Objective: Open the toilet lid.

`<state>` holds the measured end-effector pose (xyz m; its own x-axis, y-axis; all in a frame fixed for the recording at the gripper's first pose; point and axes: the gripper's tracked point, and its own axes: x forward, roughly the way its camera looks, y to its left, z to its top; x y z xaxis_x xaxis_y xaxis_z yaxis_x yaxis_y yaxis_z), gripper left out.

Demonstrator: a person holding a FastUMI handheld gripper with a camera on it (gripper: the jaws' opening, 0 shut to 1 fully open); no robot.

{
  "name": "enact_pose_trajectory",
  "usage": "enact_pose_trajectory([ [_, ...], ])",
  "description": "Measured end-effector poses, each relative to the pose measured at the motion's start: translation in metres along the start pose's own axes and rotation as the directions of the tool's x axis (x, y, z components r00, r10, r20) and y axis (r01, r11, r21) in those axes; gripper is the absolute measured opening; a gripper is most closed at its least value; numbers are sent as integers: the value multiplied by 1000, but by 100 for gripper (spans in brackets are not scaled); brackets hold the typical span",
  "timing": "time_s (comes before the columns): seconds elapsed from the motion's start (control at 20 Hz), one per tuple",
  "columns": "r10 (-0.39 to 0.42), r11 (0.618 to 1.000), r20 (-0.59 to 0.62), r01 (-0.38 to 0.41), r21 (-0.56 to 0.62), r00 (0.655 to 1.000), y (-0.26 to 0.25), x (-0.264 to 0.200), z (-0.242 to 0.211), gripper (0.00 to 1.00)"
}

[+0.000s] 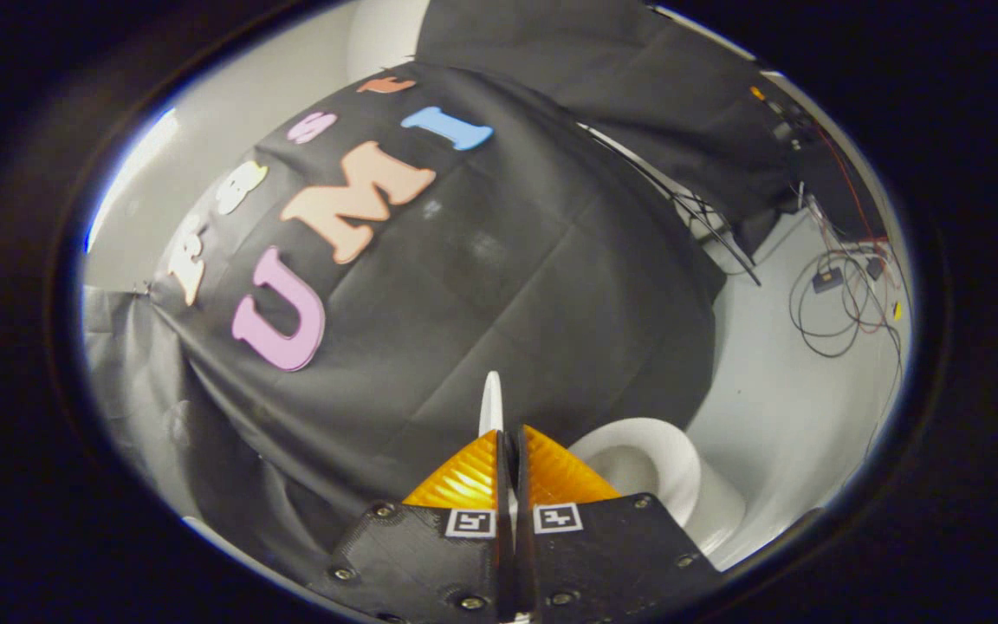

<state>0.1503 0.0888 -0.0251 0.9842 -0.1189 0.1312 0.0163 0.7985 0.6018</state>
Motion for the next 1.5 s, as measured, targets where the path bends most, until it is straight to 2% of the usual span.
enact_pose_trajectory([
  [0.2, -18, 989, -48, 11, -144, 999, 48, -6, -5, 2],
  [0.45, -6, 944, -141, -41, -327, 990, 96, -6, -15, 2],
  [0.9, 116, 903, -197, -186, -387, 973, 167, -13, -40, 4],
  [1.15, 105, 862, -269, -223, -455, 957, 198, -7, -75, 7],
  [1.2, 125, 856, -275, -244, -456, 953, 208, -8, -79, 7],
  [1.5, 186, 857, -283, -296, -422, 941, 235, -11, -95, 8],
])
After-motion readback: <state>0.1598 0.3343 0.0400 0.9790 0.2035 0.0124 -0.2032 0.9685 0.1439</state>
